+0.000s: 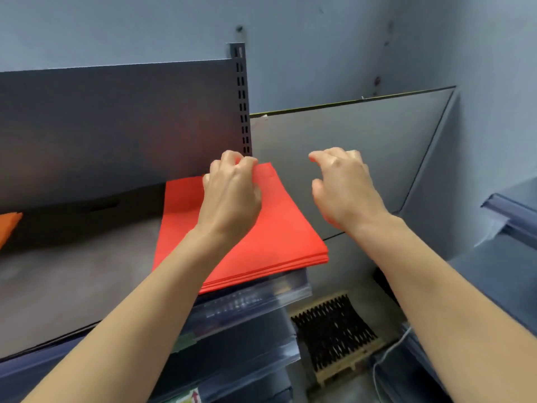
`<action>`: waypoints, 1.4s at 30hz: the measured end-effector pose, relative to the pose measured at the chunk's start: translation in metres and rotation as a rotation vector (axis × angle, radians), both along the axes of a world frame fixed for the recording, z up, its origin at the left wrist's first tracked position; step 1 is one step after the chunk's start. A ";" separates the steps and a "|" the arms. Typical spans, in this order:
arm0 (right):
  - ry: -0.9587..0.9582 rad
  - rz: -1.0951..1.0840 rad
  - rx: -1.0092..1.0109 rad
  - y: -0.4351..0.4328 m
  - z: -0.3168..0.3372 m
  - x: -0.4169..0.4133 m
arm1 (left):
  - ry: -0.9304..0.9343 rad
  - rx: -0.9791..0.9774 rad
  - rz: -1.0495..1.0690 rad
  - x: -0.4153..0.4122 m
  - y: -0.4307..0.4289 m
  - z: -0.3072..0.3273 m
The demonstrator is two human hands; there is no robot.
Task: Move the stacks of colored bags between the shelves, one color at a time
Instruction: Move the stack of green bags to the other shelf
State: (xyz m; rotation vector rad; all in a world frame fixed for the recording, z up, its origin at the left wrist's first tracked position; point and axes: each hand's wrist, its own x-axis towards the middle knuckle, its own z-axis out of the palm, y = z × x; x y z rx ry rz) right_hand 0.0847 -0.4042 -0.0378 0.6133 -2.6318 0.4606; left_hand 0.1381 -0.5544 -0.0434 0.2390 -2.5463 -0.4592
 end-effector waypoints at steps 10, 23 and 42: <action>0.187 -0.423 0.042 0.193 0.037 0.048 | 0.289 0.060 -0.572 -0.022 0.210 0.035; 0.125 -0.928 0.013 0.467 0.039 0.130 | 0.176 0.128 -0.958 -0.011 0.494 0.036; -0.279 -1.155 -0.279 0.581 -0.003 0.129 | -0.297 -0.131 -0.960 -0.083 0.597 -0.004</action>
